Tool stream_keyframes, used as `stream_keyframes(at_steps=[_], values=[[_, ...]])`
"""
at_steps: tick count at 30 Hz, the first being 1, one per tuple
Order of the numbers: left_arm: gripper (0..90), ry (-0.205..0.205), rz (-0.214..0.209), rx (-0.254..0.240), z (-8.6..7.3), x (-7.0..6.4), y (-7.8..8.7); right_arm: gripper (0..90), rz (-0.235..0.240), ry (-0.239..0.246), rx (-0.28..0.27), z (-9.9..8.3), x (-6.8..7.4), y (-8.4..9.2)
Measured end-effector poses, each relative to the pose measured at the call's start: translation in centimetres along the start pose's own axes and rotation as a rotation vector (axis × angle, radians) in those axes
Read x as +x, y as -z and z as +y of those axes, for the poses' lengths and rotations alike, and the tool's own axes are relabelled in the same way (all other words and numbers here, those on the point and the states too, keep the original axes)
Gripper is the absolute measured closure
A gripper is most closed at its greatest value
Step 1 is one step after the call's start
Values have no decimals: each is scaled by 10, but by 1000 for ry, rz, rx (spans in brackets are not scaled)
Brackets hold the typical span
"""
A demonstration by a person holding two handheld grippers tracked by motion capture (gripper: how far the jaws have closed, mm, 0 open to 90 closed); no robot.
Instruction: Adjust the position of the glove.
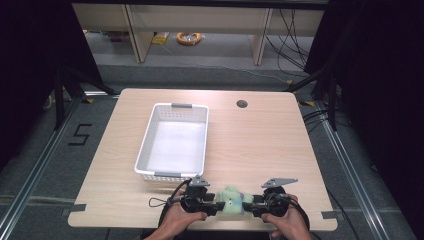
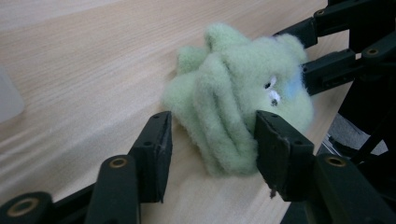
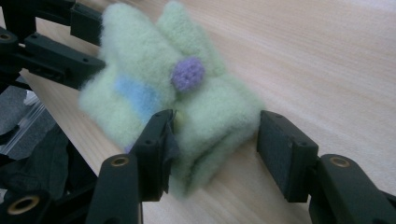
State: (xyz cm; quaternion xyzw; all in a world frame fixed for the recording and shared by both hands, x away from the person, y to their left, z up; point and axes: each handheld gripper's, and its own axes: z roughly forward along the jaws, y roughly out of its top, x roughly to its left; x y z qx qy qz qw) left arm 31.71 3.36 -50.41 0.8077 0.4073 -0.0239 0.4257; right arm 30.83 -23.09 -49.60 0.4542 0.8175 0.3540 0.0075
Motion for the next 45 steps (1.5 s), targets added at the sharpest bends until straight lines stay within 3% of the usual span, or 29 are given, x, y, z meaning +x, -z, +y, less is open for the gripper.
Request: stream_keyframes(at_steps=[1,3,4,5,6,7,11,15,24,28,29,31,32,36,37,40,42,45], values=[[490,-1,-13,11,0,0,-1,471,18,5,16,0,-1,0],[495,7,-19,14,-2,0,-4,469,19,-11,-23,-2,0,-4],[500,1,-19,19,-2,0,-4,469,16,-9,0,-1,-1,-2],[509,6,-18,28,-1,-1,-4,470,19,-20,-19,-2,-1,-4],[518,4,-25,32,-1,-1,-4,470,33,-15,17,-2,-2,-2],[524,18,-47,26,-1,0,-5,470,35,-20,21,-2,-2,-3],[545,39,-56,27,-2,3,-7,480,41,-12,14,-2,-2,-4],[588,43,-95,41,-2,4,-8,503,52,-13,4,-2,-3,-5],[696,61,-100,42,-2,4,-7,621,119,-15,-7,-3,-7,-6],[731,57,-107,46,-1,3,-6,678,115,-1,-22,-3,-5,-3],[735,62,-129,32,-2,5,-7,690,102,1,-30,-4,-5,-2],[741,58,-118,42,-1,5,-5,720,134,-18,-37,-4,-5,-1],[744,64,-148,42,-2,7,-5,724,140,-14,-42,-4,-6,0],[756,65,-134,26,-2,4,-3,733,111,22,-43,-4,-6,1],[759,60,-121,50,0,3,0,735,120,5,-39,-4,-4,2],[763,60,-139,27,0,3,1,740,126,-1,-45,-4,-3,2],[765,63,-125,48,1,2,5,742,133,15,-55,-4,-5,2],[766,76,-159,11,0,3,4,742,131,19,-61,-4,-4,3]])
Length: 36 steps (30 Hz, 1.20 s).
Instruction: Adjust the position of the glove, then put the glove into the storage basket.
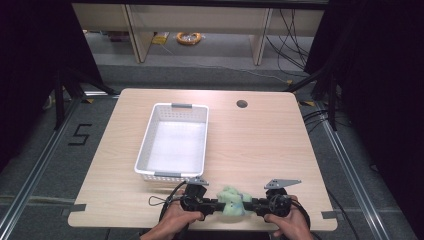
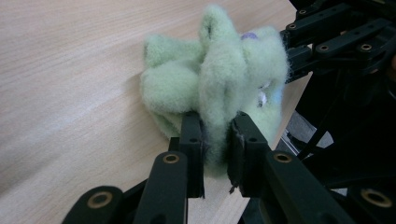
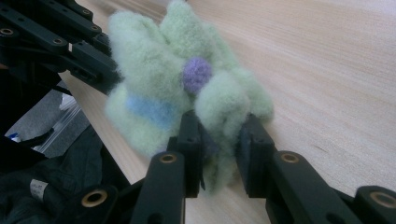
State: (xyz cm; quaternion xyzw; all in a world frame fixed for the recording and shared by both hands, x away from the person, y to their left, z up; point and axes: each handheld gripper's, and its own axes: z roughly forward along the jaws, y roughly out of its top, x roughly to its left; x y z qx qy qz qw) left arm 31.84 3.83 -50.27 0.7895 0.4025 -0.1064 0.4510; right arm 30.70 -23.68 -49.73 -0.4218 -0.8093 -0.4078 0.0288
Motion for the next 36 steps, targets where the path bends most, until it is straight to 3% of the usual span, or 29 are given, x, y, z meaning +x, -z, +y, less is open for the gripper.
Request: stream_keyframes(at_steps=[9,14,16,17,20,21,22,23,24,25,26,27,28,29,30,31,32,34,35,36], values=[[766,0,-18,-6,2,0,4,744,12,-1,-17,2,1,4],[766,-8,-13,-17,4,-3,7,744,16,5,-32,4,3,6],[766,-17,6,-26,4,-5,10,745,23,-16,-25,7,7,7],[766,-28,-1,-21,5,-4,12,744,16,15,-32,8,5,8],[766,-43,0,-27,7,-7,16,744,18,19,-31,12,8,9],[765,-45,2,-37,8,-8,18,745,8,-7,-19,14,13,12],[765,-46,11,-47,9,-9,19,744,19,9,-34,16,13,12],[765,-51,20,-47,10,-10,22,744,13,34,-42,18,13,13],[765,-52,0,-54,11,-10,23,744,4,38,-41,20,15,15],[765,-53,18,-55,13,-11,26,745,13,40,-46,22,16,15],[764,-55,2,-61,14,-10,29,745,8,46,-48,24,17,16],[765,-57,-5,-63,15,-9,31,744,15,19,-46,25,21,16],[764,-52,5,-68,16,-10,34,745,6,26,-41,28,22,17],[764,-51,10,-74,17,-10,37,744,13,60,-51,32,21,16],[764,-52,7,-77,19,-9,41,744,18,40,-50,34,25,16],[764,-52,19,-85,20,-9,44,744,5,74,-51,38,25,16],[764,-56,15,-88,22,-8,48,744,10,51,-49,42,29,17],[763,-69,24,-95,25,-8,56,744,17,87,-62,49,31,17],[763,-71,30,-105,26,-8,59,744,28,59,-58,52,35,19],[763,-71,28,-103,28,-7,63,744,32,70,-60,56,37,19]])
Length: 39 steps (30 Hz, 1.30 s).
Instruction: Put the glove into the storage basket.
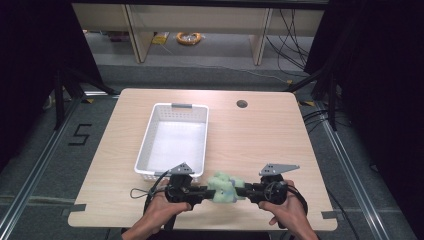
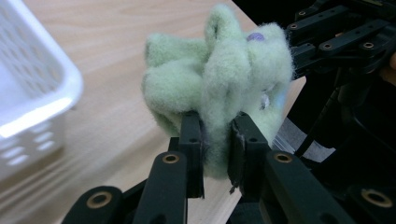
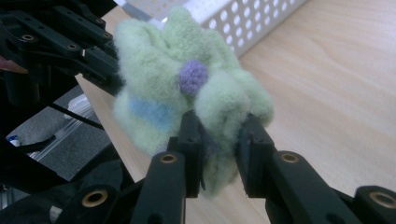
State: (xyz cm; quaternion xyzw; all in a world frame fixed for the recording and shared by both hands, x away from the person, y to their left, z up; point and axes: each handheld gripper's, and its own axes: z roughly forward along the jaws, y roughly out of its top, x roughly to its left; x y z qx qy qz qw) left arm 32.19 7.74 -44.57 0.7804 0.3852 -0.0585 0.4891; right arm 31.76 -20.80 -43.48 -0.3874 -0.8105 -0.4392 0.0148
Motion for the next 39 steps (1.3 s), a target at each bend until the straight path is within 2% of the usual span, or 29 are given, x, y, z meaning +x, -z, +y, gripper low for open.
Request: stream_keyframes(at_steps=[1,2,3,4,5,7,8,11,14,18,19,20,21,24,25,27,28,31,34,39], values=[[763,0,5,-7,1,1,2,744,-6,22,-7,4,0,0],[763,-9,11,-9,3,2,5,744,-3,20,-11,7,3,-1],[762,-6,14,-16,4,2,8,744,-23,43,-4,12,3,-1],[762,-6,14,-16,4,2,8,744,-23,43,-4,12,3,-1],[762,-10,34,-24,8,4,14,744,-8,43,-8,20,6,-4],[762,-15,50,-34,11,6,20,744,-21,57,-7,28,7,-7],[762,-16,45,-38,13,8,22,744,2,42,-6,31,8,-10],[762,-13,60,-47,15,12,31,744,-5,50,-1,43,10,-14],[762,3,64,-58,16,18,38,744,11,74,7,52,11,-20],[762,9,78,-68,19,23,46,744,16,78,15,62,13,-26],[761,26,72,-72,21,28,51,744,23,70,20,69,14,-30],[761,34,87,-73,23,30,53,744,29,65,21,73,15,-32],[761,34,87,-73,23,30,53,744,25,79,16,77,14,-35],[761,45,99,-77,27,38,61,744,32,80,29,86,15,-39],[760,52,109,-78,31,43,65,744,32,96,36,95,16,-46],[760,59,124,-81,33,48,70,744,26,88,50,102,18,-51],[760,67,126,-82,34,51,72,744,29,108,48,107,18,-55],[759,94,143,-85,37,61,80,744,29,94,63,118,20,-66],[759,116,156,-85,38,72,87,744,34,107,71,130,21,-77],[758,150,203,-63,38,91,90,744,28,99,107,145,21,-102]])
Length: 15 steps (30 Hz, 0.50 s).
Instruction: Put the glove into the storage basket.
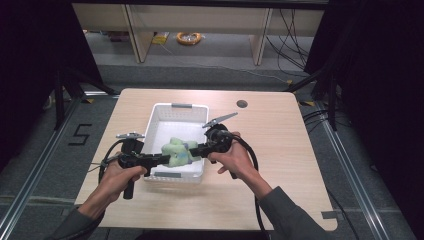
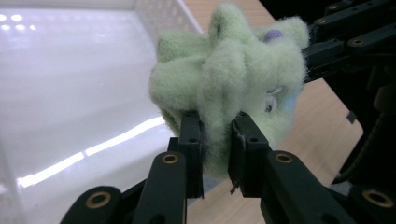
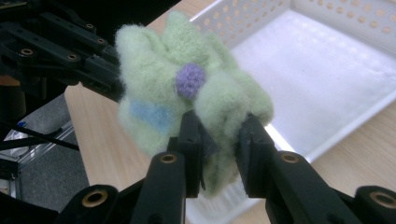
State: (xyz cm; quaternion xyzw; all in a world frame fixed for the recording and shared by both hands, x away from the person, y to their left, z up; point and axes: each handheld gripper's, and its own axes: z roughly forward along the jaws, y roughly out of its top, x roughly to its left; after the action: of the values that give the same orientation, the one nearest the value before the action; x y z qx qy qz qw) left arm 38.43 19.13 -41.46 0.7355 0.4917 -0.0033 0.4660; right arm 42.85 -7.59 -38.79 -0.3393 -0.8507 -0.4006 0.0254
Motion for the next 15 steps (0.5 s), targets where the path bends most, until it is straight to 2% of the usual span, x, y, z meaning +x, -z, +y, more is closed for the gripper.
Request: stream_keyframes(at_steps=[5,11,13,14,15], values=[[757,29,20,30,0,18,-5,743,2,-21,33,7,-7,-24],[756,58,32,53,0,30,-13,743,-21,-36,54,10,-14,-42],[755,65,43,76,1,36,-19,744,-36,-81,87,10,-15,-47],[755,68,44,82,1,38,-21,744,-36,-64,79,10,-18,-50],[754,74,49,83,1,39,-23,743,-44,-83,97,10,-19,-53]])
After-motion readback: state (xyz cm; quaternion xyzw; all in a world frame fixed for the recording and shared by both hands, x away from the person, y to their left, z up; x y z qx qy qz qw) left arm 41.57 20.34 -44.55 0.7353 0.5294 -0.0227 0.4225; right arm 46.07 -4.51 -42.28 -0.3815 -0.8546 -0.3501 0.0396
